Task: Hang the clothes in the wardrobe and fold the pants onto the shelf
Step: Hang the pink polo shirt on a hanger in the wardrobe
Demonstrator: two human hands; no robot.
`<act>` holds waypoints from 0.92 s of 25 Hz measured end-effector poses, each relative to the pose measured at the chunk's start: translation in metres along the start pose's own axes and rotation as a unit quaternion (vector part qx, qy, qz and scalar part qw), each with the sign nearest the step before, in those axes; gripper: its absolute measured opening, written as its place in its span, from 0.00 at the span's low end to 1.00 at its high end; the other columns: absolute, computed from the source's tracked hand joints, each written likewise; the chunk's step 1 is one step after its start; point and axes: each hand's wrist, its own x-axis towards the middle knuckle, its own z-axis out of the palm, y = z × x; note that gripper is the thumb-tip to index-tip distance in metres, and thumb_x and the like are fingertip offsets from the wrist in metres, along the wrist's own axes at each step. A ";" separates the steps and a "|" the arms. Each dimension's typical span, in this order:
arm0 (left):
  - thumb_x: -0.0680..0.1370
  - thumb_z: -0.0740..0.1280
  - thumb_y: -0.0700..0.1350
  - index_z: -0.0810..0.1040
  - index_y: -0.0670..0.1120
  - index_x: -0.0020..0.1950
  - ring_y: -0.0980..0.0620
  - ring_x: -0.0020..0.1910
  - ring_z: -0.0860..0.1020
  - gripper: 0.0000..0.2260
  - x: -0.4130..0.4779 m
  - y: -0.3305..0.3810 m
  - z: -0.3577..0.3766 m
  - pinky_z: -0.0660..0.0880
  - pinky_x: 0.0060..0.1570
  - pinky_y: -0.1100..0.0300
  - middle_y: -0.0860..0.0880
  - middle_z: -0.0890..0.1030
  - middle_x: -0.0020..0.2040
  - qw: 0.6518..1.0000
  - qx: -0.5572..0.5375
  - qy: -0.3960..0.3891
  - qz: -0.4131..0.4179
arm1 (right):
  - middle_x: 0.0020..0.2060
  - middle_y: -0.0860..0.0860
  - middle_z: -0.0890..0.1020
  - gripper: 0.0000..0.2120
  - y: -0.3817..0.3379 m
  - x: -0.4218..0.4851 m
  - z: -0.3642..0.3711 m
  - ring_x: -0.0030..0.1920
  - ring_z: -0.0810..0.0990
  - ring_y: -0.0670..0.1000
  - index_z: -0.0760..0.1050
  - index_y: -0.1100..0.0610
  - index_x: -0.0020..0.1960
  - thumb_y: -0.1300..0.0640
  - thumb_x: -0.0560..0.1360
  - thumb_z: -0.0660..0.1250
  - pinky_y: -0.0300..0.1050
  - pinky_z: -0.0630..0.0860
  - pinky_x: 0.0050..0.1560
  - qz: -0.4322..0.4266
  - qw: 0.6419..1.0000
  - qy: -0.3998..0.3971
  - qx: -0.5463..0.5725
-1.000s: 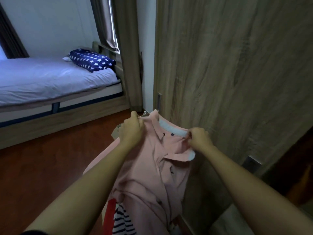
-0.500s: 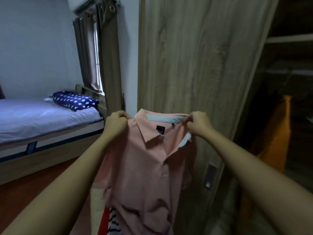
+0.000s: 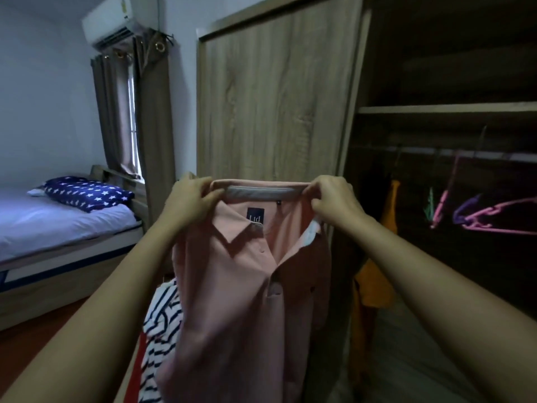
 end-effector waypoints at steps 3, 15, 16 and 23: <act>0.77 0.62 0.42 0.78 0.39 0.53 0.35 0.52 0.75 0.10 -0.013 0.039 0.020 0.72 0.49 0.47 0.35 0.78 0.50 0.997 0.072 0.001 -0.042 | 0.54 0.54 0.81 0.16 0.013 -0.019 -0.012 0.57 0.78 0.56 0.81 0.55 0.54 0.66 0.71 0.62 0.43 0.73 0.54 0.009 1.000 0.008 -0.014; 0.72 0.65 0.40 0.77 0.39 0.46 0.39 0.40 0.76 0.06 -0.067 0.108 0.087 0.72 0.28 0.50 0.42 0.77 0.47 0.990 0.103 0.041 0.091 | 0.50 0.55 0.83 0.14 0.070 -0.073 -0.066 0.54 0.80 0.57 0.83 0.56 0.50 0.66 0.71 0.62 0.42 0.75 0.52 0.119 0.990 0.055 -0.042; 0.73 0.65 0.39 0.75 0.39 0.48 0.39 0.42 0.76 0.06 -0.069 0.112 0.094 0.70 0.28 0.51 0.42 0.75 0.49 0.990 0.105 0.027 0.093 | 0.50 0.55 0.83 0.13 0.073 -0.077 -0.070 0.54 0.80 0.57 0.82 0.56 0.50 0.66 0.71 0.63 0.43 0.75 0.51 0.119 0.989 0.061 -0.055; 0.74 0.63 0.40 0.81 0.46 0.54 0.37 0.55 0.75 0.12 -0.029 0.139 0.090 0.73 0.45 0.51 0.41 0.78 0.54 0.990 0.090 -0.101 0.041 | 0.48 0.54 0.81 0.10 0.096 -0.103 -0.083 0.51 0.79 0.57 0.81 0.53 0.51 0.59 0.71 0.66 0.46 0.72 0.44 0.261 0.949 -0.041 -0.172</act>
